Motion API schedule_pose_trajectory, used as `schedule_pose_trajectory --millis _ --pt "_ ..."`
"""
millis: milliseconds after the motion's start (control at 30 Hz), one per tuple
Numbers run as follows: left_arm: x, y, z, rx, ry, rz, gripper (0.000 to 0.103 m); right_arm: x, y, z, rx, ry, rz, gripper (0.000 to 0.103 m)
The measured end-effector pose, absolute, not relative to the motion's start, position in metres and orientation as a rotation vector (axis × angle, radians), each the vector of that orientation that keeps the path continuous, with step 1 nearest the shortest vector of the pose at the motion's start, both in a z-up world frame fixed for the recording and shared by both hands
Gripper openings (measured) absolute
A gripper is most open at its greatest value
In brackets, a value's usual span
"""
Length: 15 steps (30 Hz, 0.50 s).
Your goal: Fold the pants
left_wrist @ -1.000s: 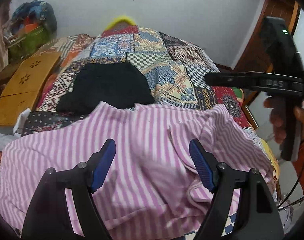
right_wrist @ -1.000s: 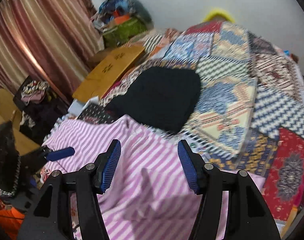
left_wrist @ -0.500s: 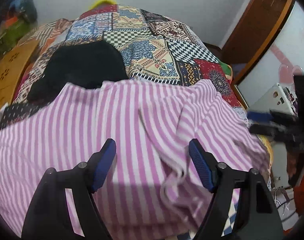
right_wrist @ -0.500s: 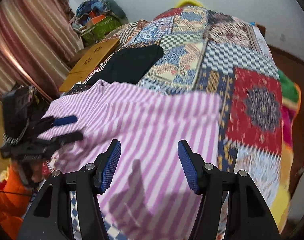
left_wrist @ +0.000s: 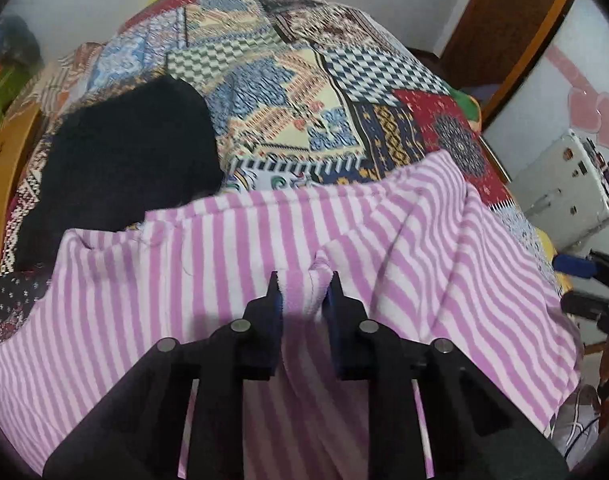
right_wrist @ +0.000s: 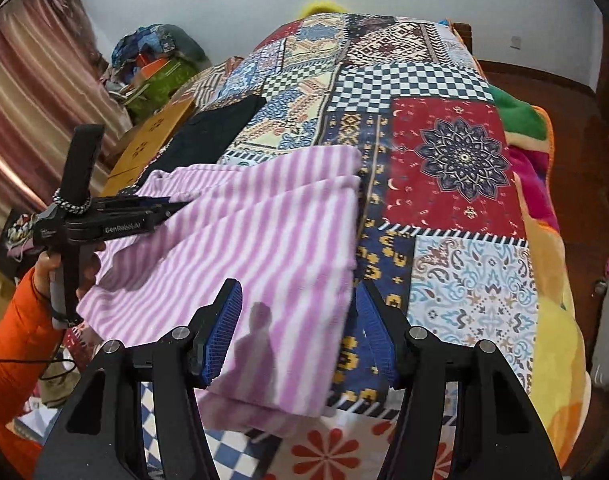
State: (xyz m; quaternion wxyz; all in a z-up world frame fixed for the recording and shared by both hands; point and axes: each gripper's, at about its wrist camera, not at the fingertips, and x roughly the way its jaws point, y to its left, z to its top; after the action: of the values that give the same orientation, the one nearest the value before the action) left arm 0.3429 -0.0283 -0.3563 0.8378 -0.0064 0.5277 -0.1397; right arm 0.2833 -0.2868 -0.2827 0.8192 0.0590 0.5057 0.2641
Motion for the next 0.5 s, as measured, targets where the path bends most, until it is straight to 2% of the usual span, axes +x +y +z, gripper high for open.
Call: schedule_pose_trajectory --millis 333,500 --pt "0.353 0.000 -0.312 0.056 0.974 -0.189 0.013 0.278 -0.266 -0.291 0.072 1.113 0.631 0.056" --pt "0.387 0.011 -0.325 0.081 1.013 -0.139 0.013 0.277 -0.258 -0.289 0.076 1.112 0.659 0.056"
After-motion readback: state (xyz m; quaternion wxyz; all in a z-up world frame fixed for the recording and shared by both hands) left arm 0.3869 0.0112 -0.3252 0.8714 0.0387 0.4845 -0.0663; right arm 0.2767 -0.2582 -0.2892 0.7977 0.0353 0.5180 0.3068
